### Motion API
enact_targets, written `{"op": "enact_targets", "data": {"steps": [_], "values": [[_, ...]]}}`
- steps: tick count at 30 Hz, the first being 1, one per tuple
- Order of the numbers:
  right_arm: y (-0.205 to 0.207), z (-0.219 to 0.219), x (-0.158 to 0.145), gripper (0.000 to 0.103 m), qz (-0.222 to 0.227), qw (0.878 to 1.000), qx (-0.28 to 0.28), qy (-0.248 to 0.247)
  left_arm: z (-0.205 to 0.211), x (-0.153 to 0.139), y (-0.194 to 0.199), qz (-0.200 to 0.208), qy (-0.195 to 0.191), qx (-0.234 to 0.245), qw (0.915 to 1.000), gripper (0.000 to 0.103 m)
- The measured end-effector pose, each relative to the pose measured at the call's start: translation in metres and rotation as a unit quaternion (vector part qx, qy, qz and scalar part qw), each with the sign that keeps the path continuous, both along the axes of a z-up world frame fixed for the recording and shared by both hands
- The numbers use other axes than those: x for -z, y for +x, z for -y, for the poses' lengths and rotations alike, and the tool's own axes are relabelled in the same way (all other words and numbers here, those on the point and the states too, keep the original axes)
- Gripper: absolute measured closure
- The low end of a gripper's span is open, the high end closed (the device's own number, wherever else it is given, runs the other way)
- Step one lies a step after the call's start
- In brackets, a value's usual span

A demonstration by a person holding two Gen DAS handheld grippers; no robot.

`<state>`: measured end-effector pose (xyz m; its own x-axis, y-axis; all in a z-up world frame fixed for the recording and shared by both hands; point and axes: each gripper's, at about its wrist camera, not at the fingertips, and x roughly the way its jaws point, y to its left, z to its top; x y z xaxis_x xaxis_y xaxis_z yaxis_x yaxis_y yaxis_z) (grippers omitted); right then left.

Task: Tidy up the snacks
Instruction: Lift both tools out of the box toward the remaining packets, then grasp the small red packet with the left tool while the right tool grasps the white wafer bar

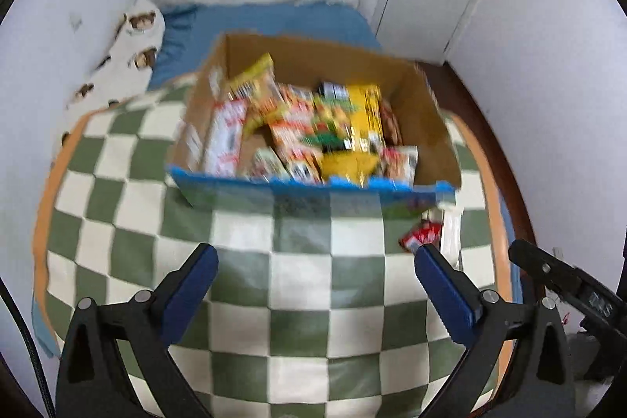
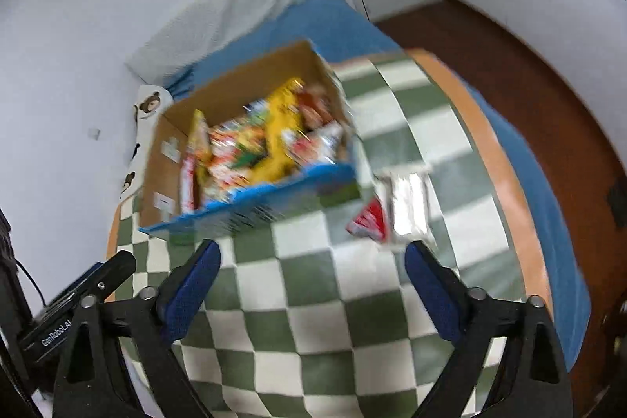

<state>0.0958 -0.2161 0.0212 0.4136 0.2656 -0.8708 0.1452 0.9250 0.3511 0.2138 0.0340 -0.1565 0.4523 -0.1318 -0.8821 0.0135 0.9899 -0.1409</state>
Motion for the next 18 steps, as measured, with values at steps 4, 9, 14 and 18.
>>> {"op": "enact_targets", "data": {"steps": [4,9,14,18], "values": [[0.015,0.041,0.045,0.037,-0.04,0.999,0.007,0.027,0.039,0.039,0.006,-0.031,0.044,0.002,0.9986,0.0],[0.056,0.063,0.114,0.036,-0.098,0.995,-0.014,0.029,0.071,0.081,0.023,-0.05,0.139,-0.023,0.9888,0.0],[0.087,0.057,0.174,0.036,-0.136,0.989,-0.048,0.029,0.091,0.107,0.039,-0.063,0.201,-0.018,0.9774,0.0],[0.091,0.046,0.191,0.049,-0.133,0.988,-0.083,-0.002,0.108,0.118,0.043,-0.071,0.209,0.004,0.9753,0.0]]}}
